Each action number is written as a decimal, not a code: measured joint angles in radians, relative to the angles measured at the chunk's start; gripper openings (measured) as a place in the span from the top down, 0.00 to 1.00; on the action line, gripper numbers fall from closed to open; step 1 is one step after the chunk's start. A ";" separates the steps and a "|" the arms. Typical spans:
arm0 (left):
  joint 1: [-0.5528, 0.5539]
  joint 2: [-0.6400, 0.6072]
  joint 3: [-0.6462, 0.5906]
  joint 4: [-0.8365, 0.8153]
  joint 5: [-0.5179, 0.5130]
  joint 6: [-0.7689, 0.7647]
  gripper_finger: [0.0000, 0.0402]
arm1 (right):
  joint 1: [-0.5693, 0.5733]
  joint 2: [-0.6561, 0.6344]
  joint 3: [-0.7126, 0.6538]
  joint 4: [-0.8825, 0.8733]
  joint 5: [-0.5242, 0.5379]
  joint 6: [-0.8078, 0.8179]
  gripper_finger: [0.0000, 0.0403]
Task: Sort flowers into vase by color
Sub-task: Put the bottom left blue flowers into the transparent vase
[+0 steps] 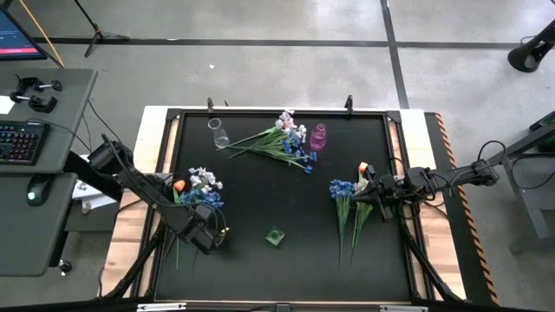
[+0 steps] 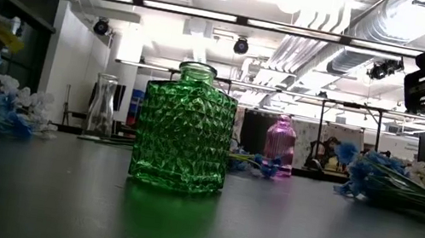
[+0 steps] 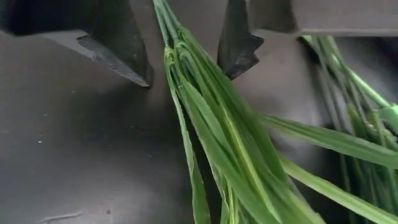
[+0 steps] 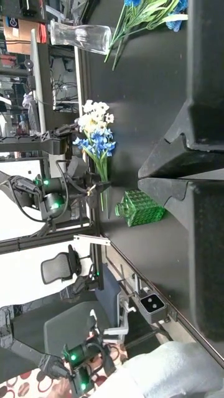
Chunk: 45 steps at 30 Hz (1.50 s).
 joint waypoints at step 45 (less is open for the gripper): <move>1.365 -0.640 0.049 0.854 -0.148 1.751 0.99 | 0.000 0.000 0.000 0.000 0.000 0.000 1.00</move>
